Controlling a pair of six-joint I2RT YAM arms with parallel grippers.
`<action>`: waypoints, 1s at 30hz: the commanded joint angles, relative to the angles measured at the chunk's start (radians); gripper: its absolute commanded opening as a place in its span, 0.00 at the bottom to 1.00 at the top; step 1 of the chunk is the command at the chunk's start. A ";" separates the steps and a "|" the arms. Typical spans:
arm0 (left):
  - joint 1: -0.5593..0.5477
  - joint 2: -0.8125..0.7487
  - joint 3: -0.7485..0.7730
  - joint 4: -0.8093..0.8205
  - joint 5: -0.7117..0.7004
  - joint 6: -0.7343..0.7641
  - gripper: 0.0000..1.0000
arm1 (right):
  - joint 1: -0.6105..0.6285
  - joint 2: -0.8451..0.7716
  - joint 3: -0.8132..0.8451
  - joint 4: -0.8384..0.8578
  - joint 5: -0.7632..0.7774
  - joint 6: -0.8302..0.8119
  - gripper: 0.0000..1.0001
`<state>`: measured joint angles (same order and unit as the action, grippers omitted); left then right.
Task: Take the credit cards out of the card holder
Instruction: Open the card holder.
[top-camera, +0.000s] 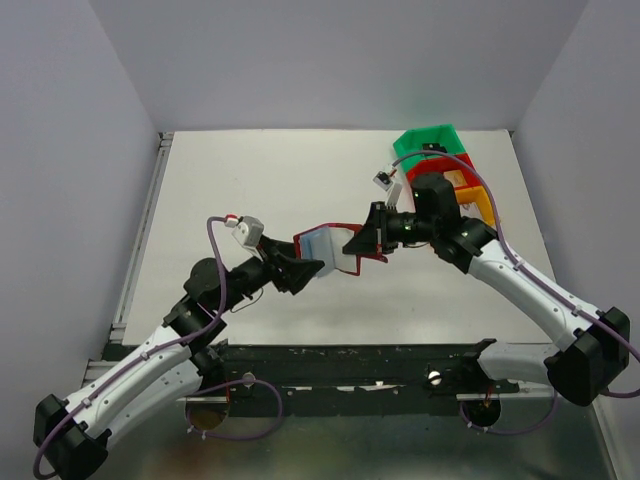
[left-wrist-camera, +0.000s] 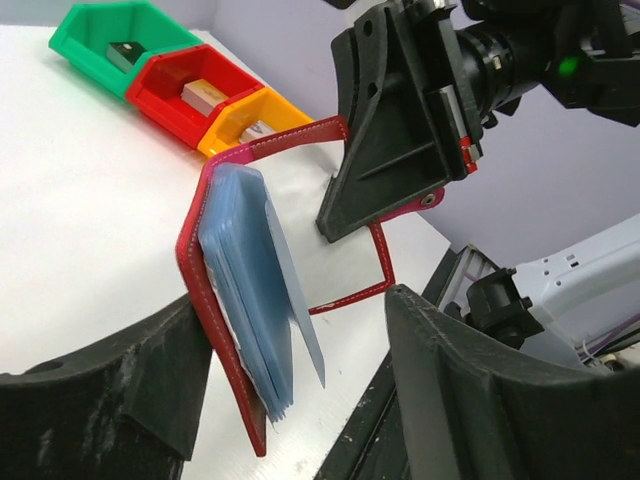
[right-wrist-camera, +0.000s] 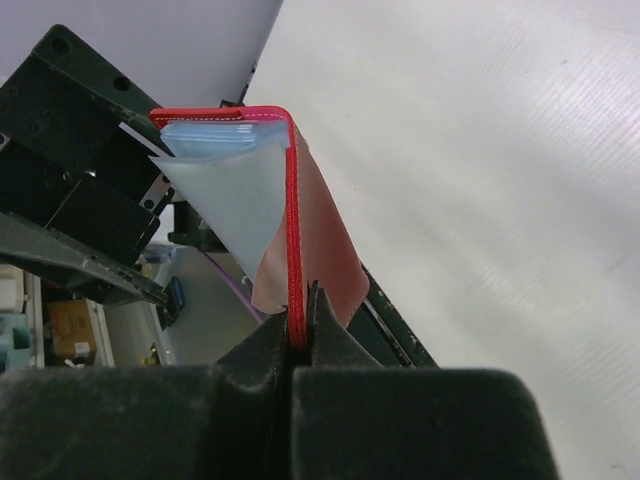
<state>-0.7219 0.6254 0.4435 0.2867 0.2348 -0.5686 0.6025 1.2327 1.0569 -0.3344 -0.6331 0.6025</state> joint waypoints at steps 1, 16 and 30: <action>0.001 -0.041 -0.009 0.031 -0.012 0.003 0.65 | -0.015 -0.019 -0.026 0.118 -0.094 0.052 0.00; 0.003 -0.081 -0.019 0.016 -0.048 0.012 0.39 | -0.035 -0.015 -0.092 0.250 -0.171 0.108 0.00; 0.002 -0.079 0.060 -0.081 -0.037 0.108 0.17 | -0.046 0.022 -0.161 0.531 -0.306 0.217 0.00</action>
<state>-0.7212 0.5484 0.4614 0.2440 0.2050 -0.5125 0.5606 1.2510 0.8978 0.0971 -0.8711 0.7921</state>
